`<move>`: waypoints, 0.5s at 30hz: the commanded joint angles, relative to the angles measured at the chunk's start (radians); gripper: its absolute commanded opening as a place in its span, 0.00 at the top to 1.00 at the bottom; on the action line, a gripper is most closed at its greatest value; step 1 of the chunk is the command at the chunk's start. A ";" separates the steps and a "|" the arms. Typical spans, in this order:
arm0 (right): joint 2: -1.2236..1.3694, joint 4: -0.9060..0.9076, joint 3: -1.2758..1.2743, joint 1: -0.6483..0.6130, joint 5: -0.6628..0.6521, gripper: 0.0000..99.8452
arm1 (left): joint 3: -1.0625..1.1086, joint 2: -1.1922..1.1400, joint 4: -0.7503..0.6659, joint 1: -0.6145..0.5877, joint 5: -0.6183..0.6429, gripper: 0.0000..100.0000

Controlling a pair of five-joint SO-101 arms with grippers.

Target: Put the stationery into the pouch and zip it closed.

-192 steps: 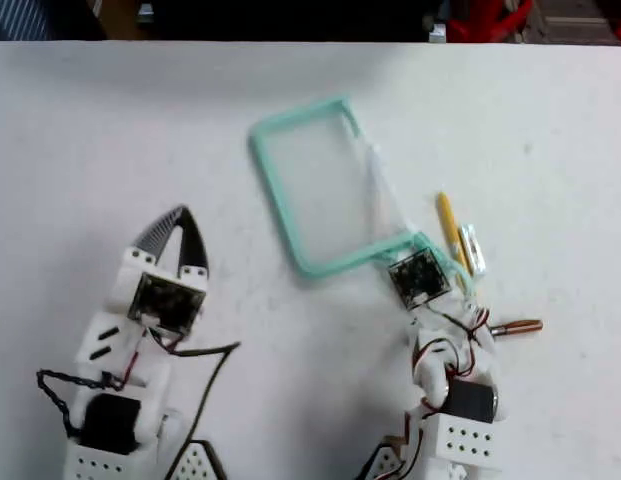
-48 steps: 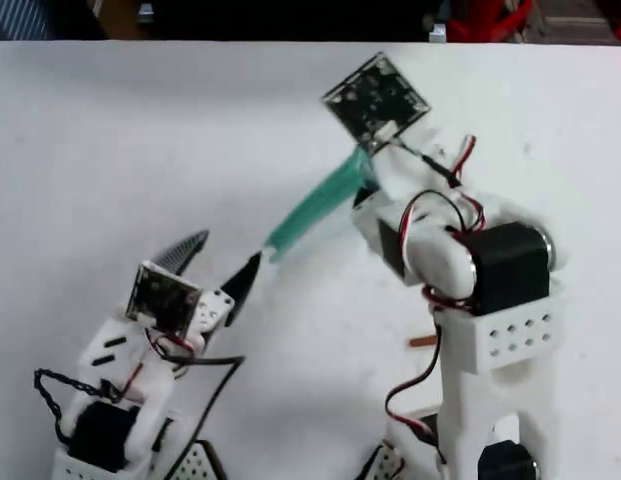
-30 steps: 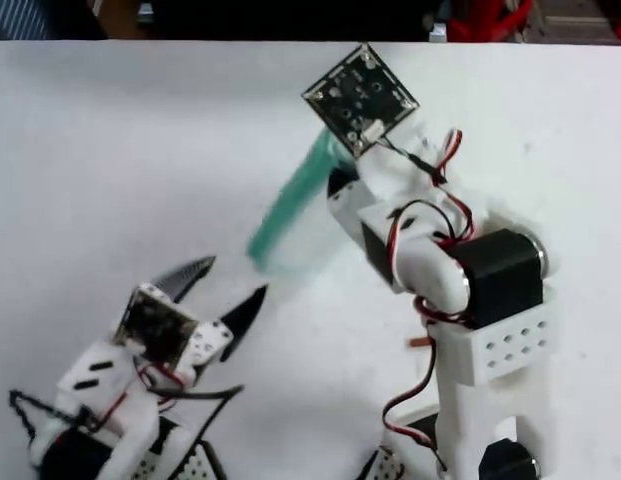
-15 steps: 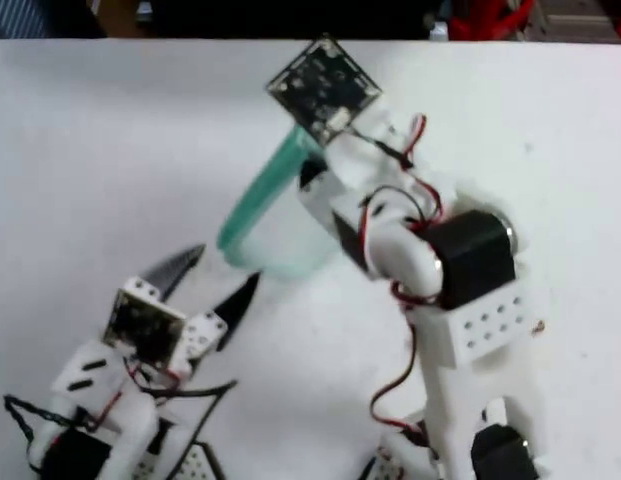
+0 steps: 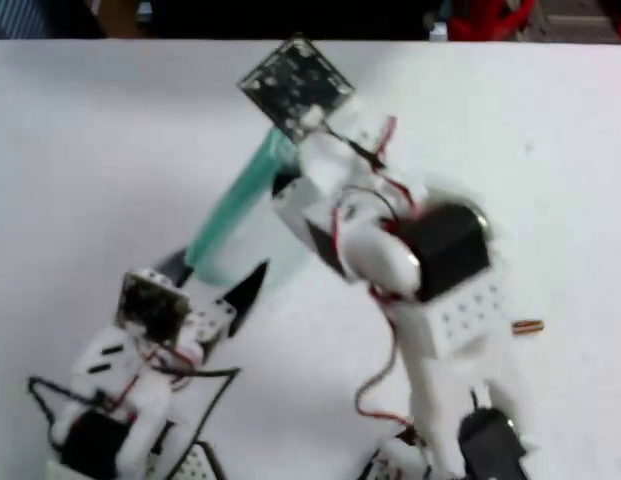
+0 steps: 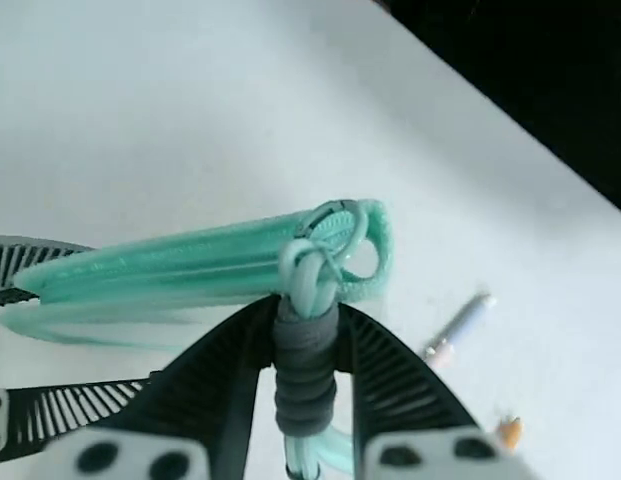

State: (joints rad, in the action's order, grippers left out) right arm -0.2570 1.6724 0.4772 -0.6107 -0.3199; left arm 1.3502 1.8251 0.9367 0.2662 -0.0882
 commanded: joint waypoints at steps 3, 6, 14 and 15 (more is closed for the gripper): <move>0.107 0.005 0.037 0.091 0.011 0.98 | 0.107 -0.004 -0.192 0.019 0.011 0.80; 0.154 0.012 0.037 0.171 0.011 0.98 | 0.094 -0.004 -0.193 0.019 0.009 0.90; 0.246 0.031 0.035 0.239 0.009 0.98 | 0.097 -0.007 -0.245 0.065 0.017 0.88; 0.255 0.031 0.035 0.236 0.009 0.98 | 0.114 -0.007 -0.265 0.094 0.017 0.86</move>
State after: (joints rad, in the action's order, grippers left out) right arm -0.0084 1.6955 0.4787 -0.3851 -0.3168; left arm 1.4561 1.8098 0.7311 0.2954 -0.0852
